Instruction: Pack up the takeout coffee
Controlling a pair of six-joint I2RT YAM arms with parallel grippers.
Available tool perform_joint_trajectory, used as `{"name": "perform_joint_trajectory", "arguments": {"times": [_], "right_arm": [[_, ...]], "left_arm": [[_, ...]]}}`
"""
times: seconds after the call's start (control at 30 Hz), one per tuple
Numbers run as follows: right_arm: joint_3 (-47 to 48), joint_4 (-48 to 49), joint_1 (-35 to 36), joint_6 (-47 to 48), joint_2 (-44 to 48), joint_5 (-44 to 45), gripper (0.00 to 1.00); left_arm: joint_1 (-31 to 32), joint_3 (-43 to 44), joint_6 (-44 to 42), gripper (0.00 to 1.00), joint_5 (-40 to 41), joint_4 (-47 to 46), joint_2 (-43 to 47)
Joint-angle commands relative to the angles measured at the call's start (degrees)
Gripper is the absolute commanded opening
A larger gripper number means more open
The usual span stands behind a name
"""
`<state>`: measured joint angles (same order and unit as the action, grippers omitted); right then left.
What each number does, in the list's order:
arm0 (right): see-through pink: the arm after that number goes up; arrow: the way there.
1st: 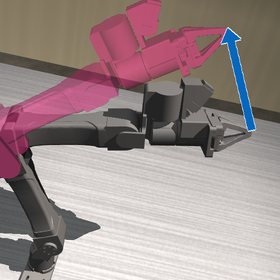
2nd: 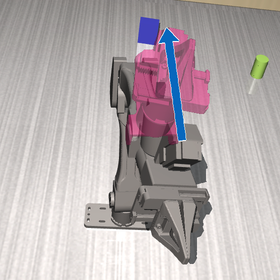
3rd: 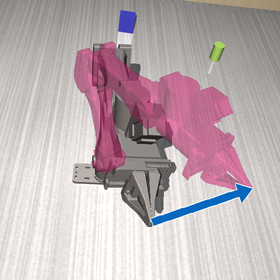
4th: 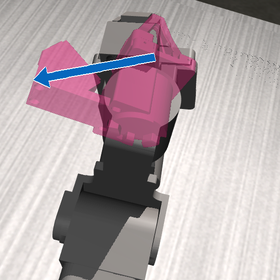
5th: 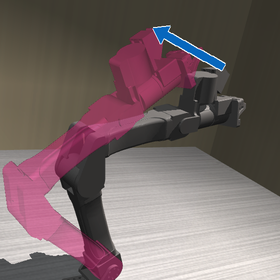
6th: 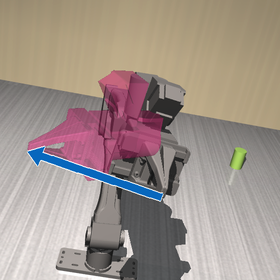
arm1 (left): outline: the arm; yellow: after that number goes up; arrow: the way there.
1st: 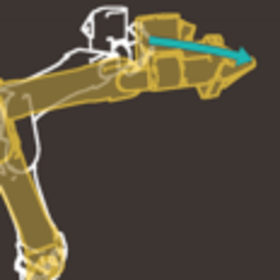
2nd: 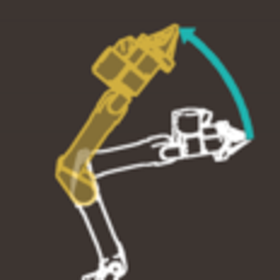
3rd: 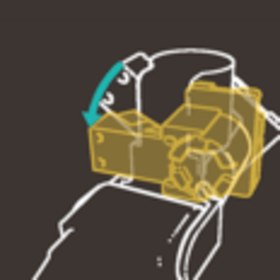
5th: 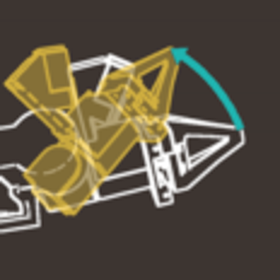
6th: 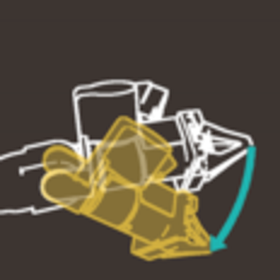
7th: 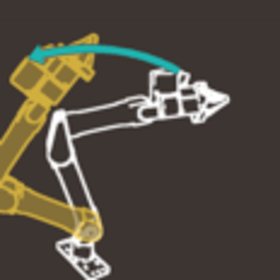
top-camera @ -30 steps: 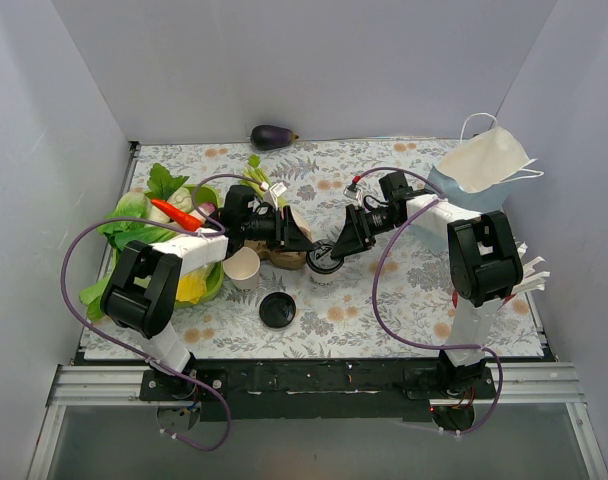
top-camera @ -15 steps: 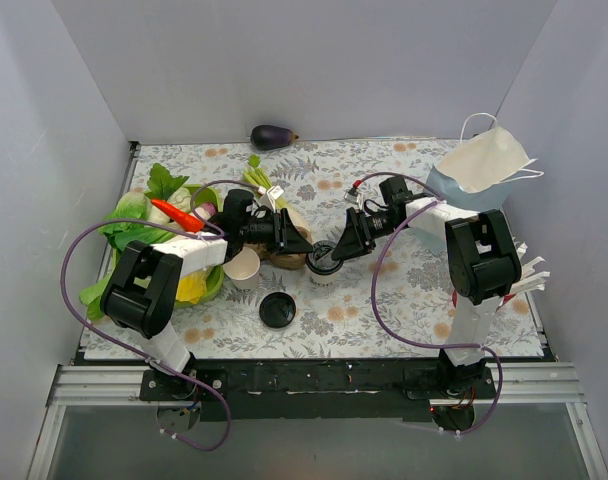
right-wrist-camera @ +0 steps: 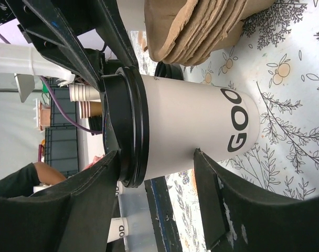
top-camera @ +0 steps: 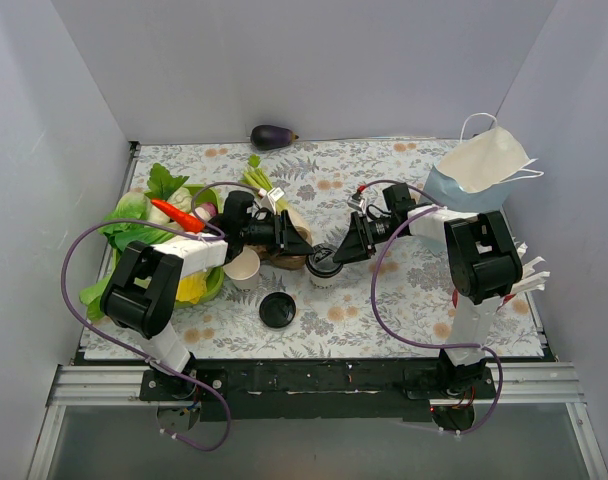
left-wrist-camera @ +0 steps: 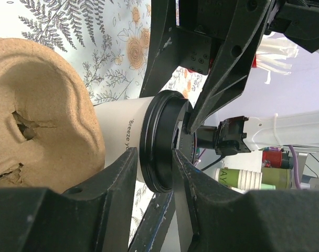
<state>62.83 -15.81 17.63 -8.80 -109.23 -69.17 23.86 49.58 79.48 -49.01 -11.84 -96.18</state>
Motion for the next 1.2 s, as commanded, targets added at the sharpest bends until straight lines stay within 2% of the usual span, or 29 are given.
{"name": "perform_joint_trajectory", "arguments": {"times": [0.0, 0.07, 0.1, 0.2, 0.33, 0.43, 0.53, 0.63, 0.67, 0.9, 1.17], "right_arm": [[-0.6, -1.0, 1.1, 0.1, -2.1, 3.0, 0.61], [0.5, -1.2, 1.1, 0.4, -1.0, 2.0, 0.63], [1.0, -1.9, 1.1, 0.9, -0.5, 1.5, 0.65], [4.0, -4.9, 1.1, 4.6, 1.8, 2.2, 0.75], [7.6, -6.7, 1.2, 6.4, 3.1, 2.8, 0.89], [8.9, -6.7, 1.2, 5.7, 1.9, 2.9, 0.93], [10.0, -6.9, 1.2, 4.8, 0.3, 3.2, 0.94], [10.0, -6.1, 1.1, 3.4, -1.1, 3.7, 0.94], [9.9, -5.2, 1.2, 2.8, -1.4, 3.8, 0.93], [9.4, -3.2, 1.6, 0.9, -3.6, 3.2, 0.86], [4.6, 0.7, 1.7, -2.5, -4.5, 1.6, 0.81]], "left_arm": [[0.0, -1.3, -4.3, 0.33, 6.4, 5.6, -1.1], [-0.1, -0.7, -4.5, 0.39, 4.2, 4.1, 0.4], [0.0, -0.6, -4.6, 0.49, 3.1, 3.4, 0.9], [-0.1, 0.6, -5.2, 0.67, 0.8, 1.1, 3.2], [-0.1, 2.7, -9.0, 0.77, -0.8, 4.5, 4.9], [-0.1, 3.0, -10.7, 0.80, -1.5, 6.9, 5.9], [-0.1, 2.4, -11.8, 0.79, -1.9, 8.4, 6.5], [-0.1, 1.9, -12.9, 0.71, -3.0, 9.8, 6.5], [-0.1, 1.8, -13.3, 0.64, -3.3, 10.1, 6.4], [0.7, 2.1, -12.9, 0.46, -5.0, 10.0, 4.7], [0.8, -0.3, -15.1, 0.34, -6.2, 9.7, 2.8]]}}
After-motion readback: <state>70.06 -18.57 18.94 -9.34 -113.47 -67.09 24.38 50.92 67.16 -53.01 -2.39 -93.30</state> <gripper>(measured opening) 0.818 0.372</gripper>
